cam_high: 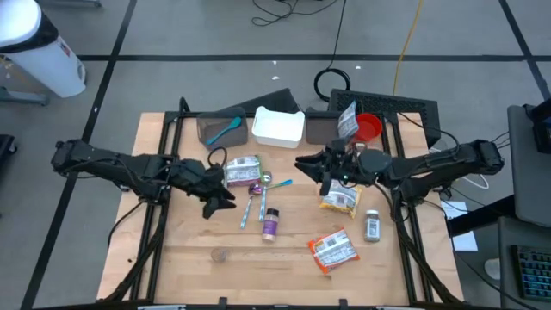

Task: Pick & Place Food Item
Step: Put the brown seasoning bottle into the white bin

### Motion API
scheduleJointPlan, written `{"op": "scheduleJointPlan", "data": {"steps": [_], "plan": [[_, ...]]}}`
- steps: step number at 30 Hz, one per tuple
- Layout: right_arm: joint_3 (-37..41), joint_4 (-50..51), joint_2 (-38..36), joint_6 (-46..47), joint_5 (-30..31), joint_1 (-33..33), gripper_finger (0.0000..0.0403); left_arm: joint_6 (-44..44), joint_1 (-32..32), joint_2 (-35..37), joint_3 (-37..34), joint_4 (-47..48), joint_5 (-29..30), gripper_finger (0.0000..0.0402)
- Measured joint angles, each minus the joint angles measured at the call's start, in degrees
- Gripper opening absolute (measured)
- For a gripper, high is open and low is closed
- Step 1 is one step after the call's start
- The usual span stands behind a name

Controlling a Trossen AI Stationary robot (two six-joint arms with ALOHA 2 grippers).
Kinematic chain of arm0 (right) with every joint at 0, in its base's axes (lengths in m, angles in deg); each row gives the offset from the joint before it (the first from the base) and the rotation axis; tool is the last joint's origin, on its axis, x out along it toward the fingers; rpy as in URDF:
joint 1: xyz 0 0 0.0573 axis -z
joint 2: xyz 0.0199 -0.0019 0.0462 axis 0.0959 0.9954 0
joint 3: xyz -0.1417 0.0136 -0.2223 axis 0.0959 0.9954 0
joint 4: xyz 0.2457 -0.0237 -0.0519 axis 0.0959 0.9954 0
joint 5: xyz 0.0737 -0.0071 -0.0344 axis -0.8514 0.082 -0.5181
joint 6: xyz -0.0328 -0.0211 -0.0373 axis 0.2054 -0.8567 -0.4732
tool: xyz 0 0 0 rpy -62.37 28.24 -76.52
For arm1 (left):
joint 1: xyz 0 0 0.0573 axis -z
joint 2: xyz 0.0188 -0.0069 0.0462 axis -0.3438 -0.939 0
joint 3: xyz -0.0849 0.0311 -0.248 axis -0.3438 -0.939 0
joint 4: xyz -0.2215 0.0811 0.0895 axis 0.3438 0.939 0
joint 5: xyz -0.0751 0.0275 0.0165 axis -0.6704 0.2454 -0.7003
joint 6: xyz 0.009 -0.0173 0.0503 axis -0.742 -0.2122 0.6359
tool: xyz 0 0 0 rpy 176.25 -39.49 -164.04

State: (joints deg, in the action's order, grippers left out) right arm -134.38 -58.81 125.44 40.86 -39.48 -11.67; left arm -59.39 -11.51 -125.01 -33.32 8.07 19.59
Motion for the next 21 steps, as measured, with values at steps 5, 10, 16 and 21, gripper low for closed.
{"op": "scheduleJointPlan", "data": {"steps": [5,10,16,21], "plan": [[0.0,-1.76,2.08,2.28,-0.37,0.96,0.0105,-1.07,1.57,-0.5,-1.98,0.85,1.55,0.0184],[0.0,-2.78,3.5,2.83,-0.55,1.3,0.0105,-1.28,1.27,0.31,-0.24,13.77,8.28,0.0184],[0.0,-2.26,3.99,1.26,-0.69,2.33,0.0105,-4.21,-1.31,1.96,6.0,37.42,17.1,0.0184],[0.02,-1.08,4.05,1.03,-0.8,3.64,0.0105,-11.72,-3.12,3.32,7.05,48.38,25.01,0.0184]]}}
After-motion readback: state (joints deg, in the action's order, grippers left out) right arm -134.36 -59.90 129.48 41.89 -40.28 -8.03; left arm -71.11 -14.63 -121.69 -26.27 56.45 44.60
